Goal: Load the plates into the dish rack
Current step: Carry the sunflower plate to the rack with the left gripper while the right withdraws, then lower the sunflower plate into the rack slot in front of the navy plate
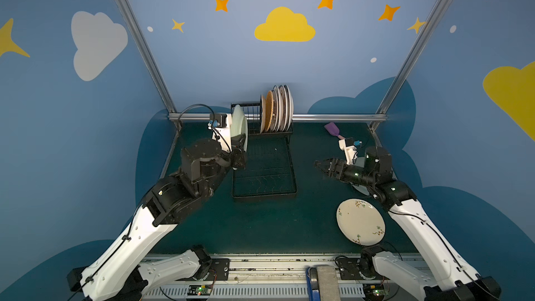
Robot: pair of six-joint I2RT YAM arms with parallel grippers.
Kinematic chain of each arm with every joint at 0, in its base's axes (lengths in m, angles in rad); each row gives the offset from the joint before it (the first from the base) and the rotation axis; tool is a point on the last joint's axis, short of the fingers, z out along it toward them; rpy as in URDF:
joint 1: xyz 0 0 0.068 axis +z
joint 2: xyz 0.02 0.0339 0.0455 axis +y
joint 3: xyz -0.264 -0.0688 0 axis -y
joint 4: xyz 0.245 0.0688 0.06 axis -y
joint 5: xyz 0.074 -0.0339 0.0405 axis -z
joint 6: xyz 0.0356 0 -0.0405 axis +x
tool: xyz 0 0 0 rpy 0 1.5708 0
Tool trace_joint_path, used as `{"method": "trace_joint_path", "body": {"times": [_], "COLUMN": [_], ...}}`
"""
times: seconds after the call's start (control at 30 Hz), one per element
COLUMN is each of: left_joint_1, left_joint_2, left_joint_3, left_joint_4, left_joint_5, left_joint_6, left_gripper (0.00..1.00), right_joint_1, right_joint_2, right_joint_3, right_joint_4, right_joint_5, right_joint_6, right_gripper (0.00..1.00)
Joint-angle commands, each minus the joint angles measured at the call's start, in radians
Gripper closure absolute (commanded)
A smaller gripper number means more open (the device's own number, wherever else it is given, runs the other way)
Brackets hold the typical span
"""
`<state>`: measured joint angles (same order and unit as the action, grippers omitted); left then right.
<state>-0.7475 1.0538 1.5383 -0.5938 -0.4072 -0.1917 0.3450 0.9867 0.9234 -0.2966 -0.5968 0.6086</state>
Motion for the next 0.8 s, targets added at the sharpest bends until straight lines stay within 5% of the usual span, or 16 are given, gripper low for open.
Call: {"method": "trace_joint_path", "body": {"times": [0.0, 0.33, 0.77], "left_joint_1": [0.086, 0.378, 0.414], "left_joint_2": [0.037, 0.256, 0.575], "left_joint_3": [0.105, 0.277, 0.553], "left_joint_4": [0.071, 0.145, 0.085], "left_joint_5": [0.087, 0.431, 0.487], "left_joint_6": [-0.046, -0.182, -0.073], "left_gripper": [0.96, 0.96, 0.96], "right_joint_1": [0.047, 0.187, 0.250], "right_joint_2": [-0.004, 0.054, 0.067], "right_joint_3": [-0.012, -0.018, -0.038], "right_joint_4": [0.054, 0.069, 0.062], "right_joint_5": [0.012, 0.057, 0.084], "right_joint_6": [-0.052, -0.096, -0.107], "right_gripper": [0.12, 0.12, 0.12]}}
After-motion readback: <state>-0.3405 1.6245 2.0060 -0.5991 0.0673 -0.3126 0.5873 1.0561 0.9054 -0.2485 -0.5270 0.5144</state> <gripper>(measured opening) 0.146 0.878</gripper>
